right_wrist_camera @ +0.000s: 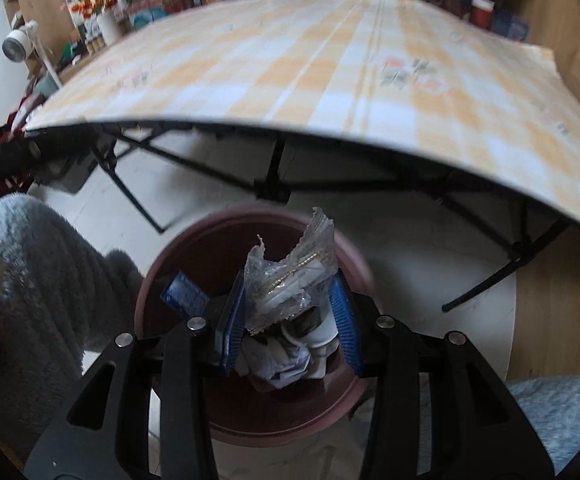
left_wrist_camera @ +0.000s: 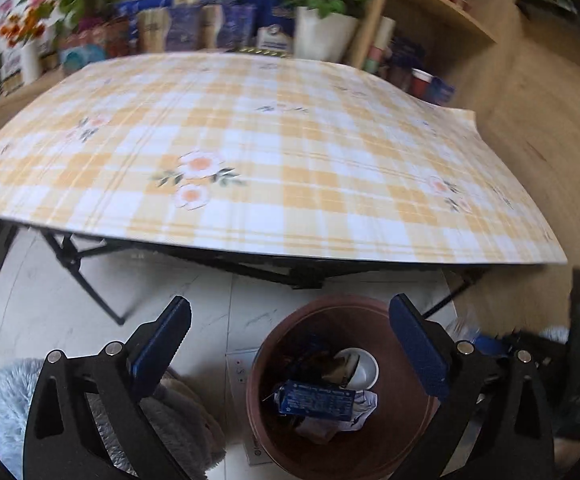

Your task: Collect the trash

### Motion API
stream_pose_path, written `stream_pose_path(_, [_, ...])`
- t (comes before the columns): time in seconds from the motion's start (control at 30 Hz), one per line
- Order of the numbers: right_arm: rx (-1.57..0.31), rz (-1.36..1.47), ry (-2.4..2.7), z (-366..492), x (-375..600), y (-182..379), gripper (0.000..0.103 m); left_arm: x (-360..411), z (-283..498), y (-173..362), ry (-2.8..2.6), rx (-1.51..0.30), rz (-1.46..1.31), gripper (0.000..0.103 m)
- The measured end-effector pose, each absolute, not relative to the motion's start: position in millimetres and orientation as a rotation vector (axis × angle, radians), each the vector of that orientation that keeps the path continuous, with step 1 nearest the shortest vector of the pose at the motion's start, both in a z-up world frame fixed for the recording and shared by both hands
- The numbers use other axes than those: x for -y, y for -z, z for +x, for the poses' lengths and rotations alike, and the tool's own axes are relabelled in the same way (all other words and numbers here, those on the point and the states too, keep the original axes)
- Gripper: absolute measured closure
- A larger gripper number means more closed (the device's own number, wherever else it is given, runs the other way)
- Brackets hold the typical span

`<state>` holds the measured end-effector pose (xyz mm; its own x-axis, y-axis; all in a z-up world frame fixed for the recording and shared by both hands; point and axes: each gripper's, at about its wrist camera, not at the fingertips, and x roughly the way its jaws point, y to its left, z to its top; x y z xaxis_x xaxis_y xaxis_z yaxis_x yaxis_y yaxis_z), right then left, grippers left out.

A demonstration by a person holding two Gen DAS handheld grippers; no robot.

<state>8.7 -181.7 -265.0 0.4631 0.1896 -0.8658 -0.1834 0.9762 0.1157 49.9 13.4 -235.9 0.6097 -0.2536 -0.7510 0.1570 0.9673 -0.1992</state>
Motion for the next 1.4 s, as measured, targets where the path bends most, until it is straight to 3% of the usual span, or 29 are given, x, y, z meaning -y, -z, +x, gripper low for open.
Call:
stream_pose_path(0.33, [-1.251, -0.010, -0.261, 18, 169, 309, 0.056, -23, 57, 244, 0.207, -0.908, -0.149, 0.006])
stream_pose_path(0.43, [-1.255, -0.039, -0.263, 17, 165, 309, 0.041, -21, 56, 245, 0.216, -0.908, -0.137, 0.006])
stream_pose_path(0.5, [-1.250, -0.052, -0.257, 18, 164, 309, 0.022, -20, 55, 246, 0.217, -0.912, -0.133, 0.006])
stream_pose_path(0.6, [-1.239, -0.068, -0.240, 18, 164, 307, 0.011, -20, 56, 247, 0.215, -0.916, -0.132, 0.006])
stream_pose_path(0.87, [-1.217, -0.052, -0.182, 21, 175, 299, 0.007, -21, 55, 246, 0.204, -0.911, -0.133, 0.006])
stream_pose_path(1.1, [-1.085, -0.054, -0.085, 16, 191, 250, 0.006, -17, 50, 232, 0.211, -0.865, -0.094, 0.006])
stream_pose_path(1.23, [-0.998, -0.041, -0.013, 16, 209, 198, 0.006, -8, 45, 198, 0.222, -0.759, 0.000, 0.006])
stream_pose_path(1.4, [-0.835, -0.048, 0.069, 18, 227, 110, 0.006, -2, 38, 119, 0.250, -0.576, 0.075, 0.006])
